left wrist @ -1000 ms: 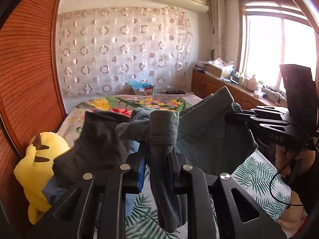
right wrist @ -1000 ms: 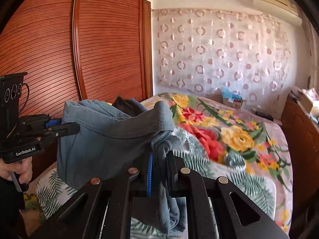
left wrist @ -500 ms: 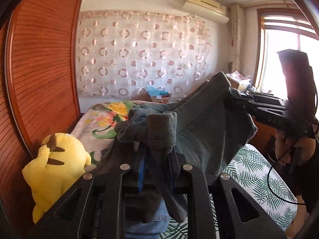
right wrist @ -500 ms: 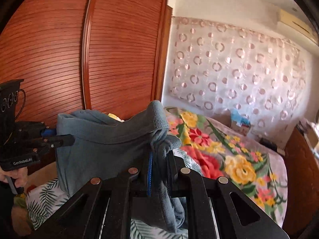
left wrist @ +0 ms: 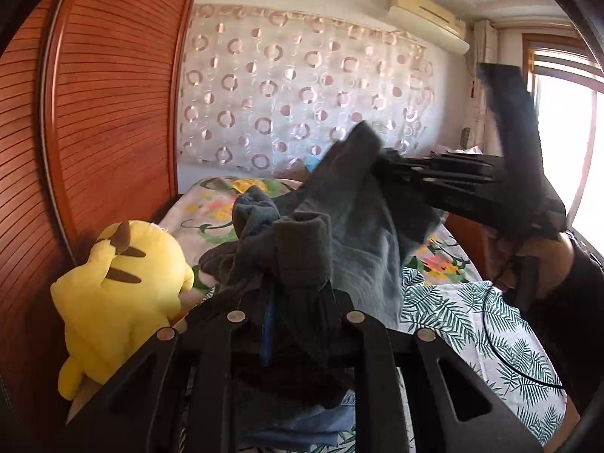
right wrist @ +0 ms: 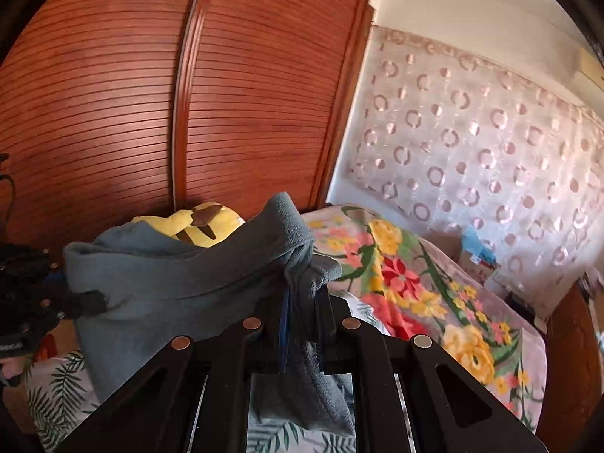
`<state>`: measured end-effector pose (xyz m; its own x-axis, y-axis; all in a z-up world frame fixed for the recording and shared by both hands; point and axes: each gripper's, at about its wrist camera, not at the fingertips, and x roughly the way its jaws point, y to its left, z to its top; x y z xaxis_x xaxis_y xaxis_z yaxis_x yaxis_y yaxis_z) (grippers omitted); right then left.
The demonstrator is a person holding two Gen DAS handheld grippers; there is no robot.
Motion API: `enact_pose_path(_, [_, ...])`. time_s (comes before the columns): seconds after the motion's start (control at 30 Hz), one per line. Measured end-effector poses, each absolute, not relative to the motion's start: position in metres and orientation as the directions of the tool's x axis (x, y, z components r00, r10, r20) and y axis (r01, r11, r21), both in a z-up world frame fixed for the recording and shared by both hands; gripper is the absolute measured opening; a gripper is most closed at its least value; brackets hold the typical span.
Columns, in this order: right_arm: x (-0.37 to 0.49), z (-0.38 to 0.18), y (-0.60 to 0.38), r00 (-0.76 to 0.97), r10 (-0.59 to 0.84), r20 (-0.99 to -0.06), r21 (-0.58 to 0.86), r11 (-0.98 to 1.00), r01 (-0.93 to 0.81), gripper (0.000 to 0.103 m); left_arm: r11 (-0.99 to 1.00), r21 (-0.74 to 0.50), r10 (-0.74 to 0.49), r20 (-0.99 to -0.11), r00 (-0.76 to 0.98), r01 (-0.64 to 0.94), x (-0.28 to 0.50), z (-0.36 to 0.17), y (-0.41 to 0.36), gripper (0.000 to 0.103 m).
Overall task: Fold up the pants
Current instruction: 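Lower the folded shorts onto the stack of folded jeans with both grippers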
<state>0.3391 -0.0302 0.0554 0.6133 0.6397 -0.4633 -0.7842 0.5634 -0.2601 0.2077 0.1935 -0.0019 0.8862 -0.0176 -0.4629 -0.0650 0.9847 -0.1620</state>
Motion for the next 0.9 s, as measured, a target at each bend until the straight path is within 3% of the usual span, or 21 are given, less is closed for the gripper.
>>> enact_pose_path(0.47, [0.411,0.029,0.018,0.523,0.604,-0.601,-0.183,0.533,-0.826,0.012,0.976,-0.157,0.042,-0.553,0.832,-0.153,0.215,-0.034,0.211,0.02])
enact_pose_path(0.57, [0.421,0.04,0.018,0.505,0.614,-0.606,-0.151,0.534,-0.832,0.021,0.974,-0.163,0.04,-0.558,0.829,-0.157,0.213,-0.034,0.211,0.02])
enact_pose_path(0.67, [0.43,0.052,0.008,0.489,0.639,-0.594,-0.088,0.552,-0.829,0.037,0.973,-0.171,0.032,-0.561,0.827,-0.154,0.211,-0.033,0.212,0.021])
enact_pose_path(0.8, [0.431,0.06,-0.019,0.51,0.654,-0.559,-0.045,0.59,-0.806,0.039,0.974,-0.17,0.033,-0.558,0.829,-0.153,0.207,-0.028,0.213,0.025])
enact_pose_path(0.9, [0.421,0.062,-0.042,0.516,0.669,-0.535,-0.026,0.597,-0.801,0.039,0.975,-0.151,0.055,-0.548,0.834,-0.163,0.203,-0.024,0.213,0.037])
